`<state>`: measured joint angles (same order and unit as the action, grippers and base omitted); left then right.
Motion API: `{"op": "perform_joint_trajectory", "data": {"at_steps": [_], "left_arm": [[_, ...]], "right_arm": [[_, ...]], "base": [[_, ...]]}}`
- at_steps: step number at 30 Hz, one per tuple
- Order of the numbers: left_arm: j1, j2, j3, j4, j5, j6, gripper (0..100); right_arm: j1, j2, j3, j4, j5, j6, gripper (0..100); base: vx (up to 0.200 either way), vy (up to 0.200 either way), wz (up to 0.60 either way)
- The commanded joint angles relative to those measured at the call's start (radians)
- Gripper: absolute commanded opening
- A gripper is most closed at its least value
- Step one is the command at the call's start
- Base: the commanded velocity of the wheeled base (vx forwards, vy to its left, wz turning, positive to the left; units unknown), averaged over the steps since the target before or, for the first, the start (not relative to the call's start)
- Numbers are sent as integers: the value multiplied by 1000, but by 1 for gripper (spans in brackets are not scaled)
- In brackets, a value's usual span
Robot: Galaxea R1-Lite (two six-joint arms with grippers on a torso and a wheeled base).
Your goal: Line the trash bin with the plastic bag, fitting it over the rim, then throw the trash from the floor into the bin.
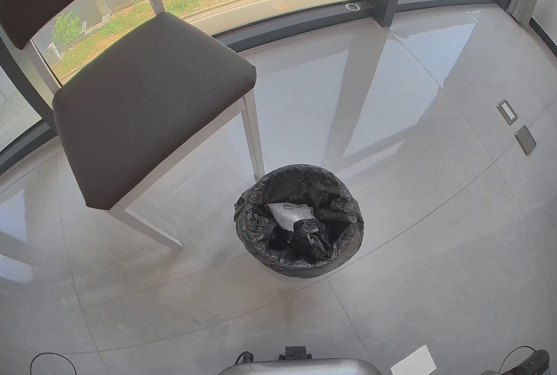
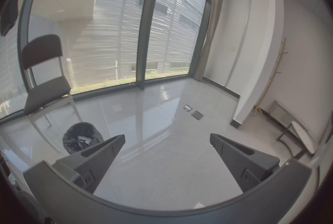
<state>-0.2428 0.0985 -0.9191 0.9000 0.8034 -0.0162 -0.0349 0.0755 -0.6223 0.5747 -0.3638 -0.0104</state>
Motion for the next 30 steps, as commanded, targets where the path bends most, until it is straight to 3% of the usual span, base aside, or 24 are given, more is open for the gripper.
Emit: {"op": "perform_joint_trajectory", "data": {"at_steps": [1, 4, 7, 12, 15, 16, 23, 26, 30], "left_arm": [[2, -3, 3, 7, -44, -53, 100], [2, -3, 0, 16, -41, -51, 100], [3, -3, -10, 28, -33, -50, 100], [11, -2, -113, 135, -30, 47, 100], [69, 0, -147, 148, -32, 85, 100], [134, 0, -159, 158, -36, 94, 100], [132, 0, -167, 224, -38, 47, 100], [191, -5, -181, 246, -39, 71, 100], [238, -91, -107, 270, -139, 78, 100]], "right_arm": [[30, -76, 527, -569, 287, 23, 100], [30, -76, 612, -681, 313, 18, 100], [30, -76, 622, -648, 338, 26, 100], [30, -76, 622, -578, 373, 26, 100], [32, -76, 622, -575, 373, 24, 100], [32, -76, 622, -575, 375, 21, 100], [32, -76, 622, -575, 375, 12, 100], [32, -76, 622, -575, 376, 17, 100], [32, -76, 622, -575, 376, 13, 100]], "base": [[0, 0, 0], [0, 0, 0], [0, 0, 0], [0, 0, 0], [0, 0, 0], [0, 0, 0], [0, 0, 0], [0, 0, 0], [0, 0, 0]]}}
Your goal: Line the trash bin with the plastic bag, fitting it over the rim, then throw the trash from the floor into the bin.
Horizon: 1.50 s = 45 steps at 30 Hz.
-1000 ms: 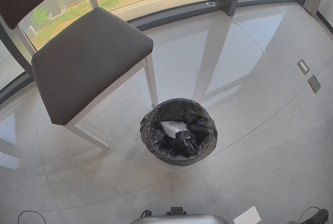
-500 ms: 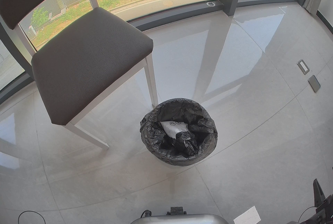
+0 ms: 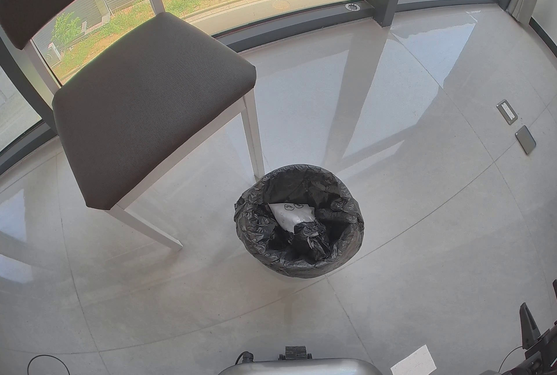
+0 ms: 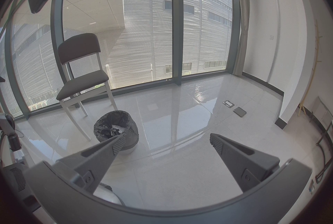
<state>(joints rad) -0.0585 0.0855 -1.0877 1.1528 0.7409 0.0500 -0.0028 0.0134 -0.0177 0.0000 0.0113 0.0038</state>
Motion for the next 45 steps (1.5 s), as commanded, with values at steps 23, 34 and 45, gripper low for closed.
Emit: {"op": "perform_joint_trajectory", "data": {"at_steps": [23, 34, 45], "left_arm": [[55, -82, 802, -759, -555, -162, 100], [52, -81, 997, -1019, -758, -171, 100], [52, -78, 1002, -1024, -954, -134, 100]], "right_arm": [[0, -13, 18, 0, 1, 1, 100], [0, -13, 18, 0, 1, 1, 100], [0, -13, 18, 0, 1, -1, 100]], "base": [[0, 0, 0], [0, 0, 0], [0, 0, 0]]}}
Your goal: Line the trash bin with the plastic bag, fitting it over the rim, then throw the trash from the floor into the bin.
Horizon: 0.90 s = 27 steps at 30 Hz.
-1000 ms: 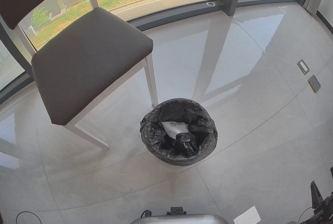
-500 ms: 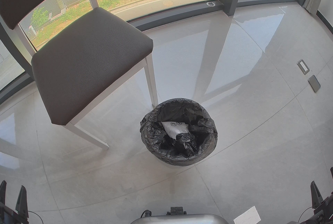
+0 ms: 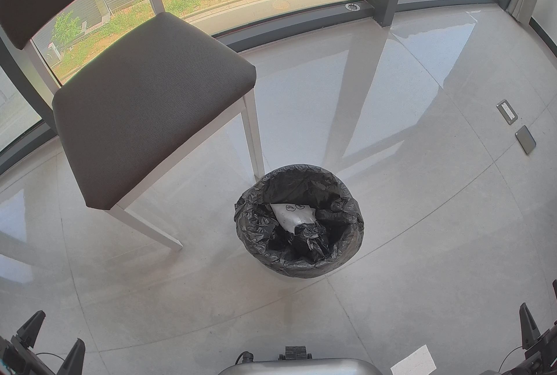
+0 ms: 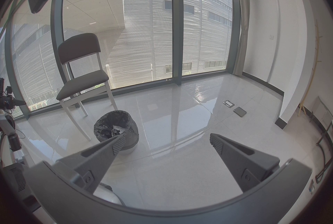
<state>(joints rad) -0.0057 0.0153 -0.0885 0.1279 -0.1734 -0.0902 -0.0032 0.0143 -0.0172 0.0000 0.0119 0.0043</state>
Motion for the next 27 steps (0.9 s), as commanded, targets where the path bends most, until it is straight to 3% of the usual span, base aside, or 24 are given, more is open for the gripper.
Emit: {"op": "perform_joint_trajectory", "data": {"at_steps": [1, 6, 9, 15, 27], "left_arm": [[0, -8, 3, 1, -47, 9, 100], [0, -8, 3, 3, -83, 64, 100], [3, -12, 7, -1, -64, 67, 100], [3, -14, 84, -111, 181, 78, 100], [-2, -2, 87, -126, 167, 83, 100]], "right_arm": [[0, -14, 17, 0, 0, -1, 100], [0, -14, 17, 0, 0, -1, 100], [0, -14, 17, 0, 0, -1, 100], [0, -14, 17, 0, 0, 0, 100], [0, -14, 17, 0, 0, -1, 100]], "base": [[0, 0, 0], [0, 0, 0], [0, 0, 0], [0, 0, 0], [0, 0, 0]]}}
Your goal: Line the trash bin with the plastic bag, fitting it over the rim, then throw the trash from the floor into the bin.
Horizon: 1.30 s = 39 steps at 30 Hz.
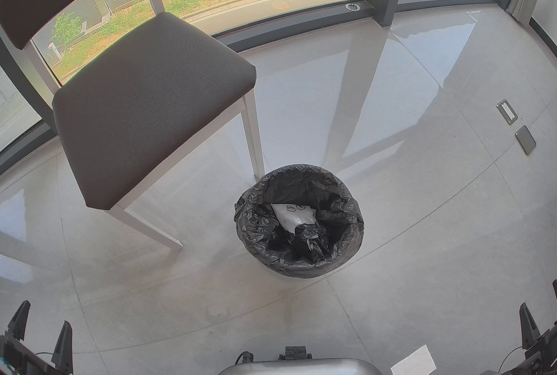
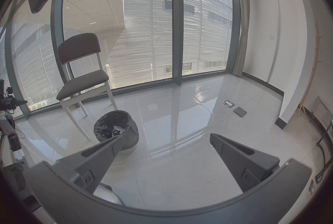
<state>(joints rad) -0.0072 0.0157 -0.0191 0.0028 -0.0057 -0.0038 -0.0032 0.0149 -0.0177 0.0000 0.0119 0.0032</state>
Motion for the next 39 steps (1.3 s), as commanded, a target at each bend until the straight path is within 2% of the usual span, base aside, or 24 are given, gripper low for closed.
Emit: {"op": "perform_joint_trajectory", "data": {"at_steps": [1, 33, 39], "left_arm": [[0, -2, 18, -1, 0, -4, 100], [3, -13, 19, -3, 10, -2, 100], [4, -13, 19, -3, 10, -4, 100]], "right_arm": [[0, -15, 18, 0, 0, 0, 100], [0, -15, 18, 0, 0, -2, 100], [0, -15, 18, -2, -7, 21, 100]], "base": [[0, 0, 0], [0, 0, 0], [0, 0, 0]]}}
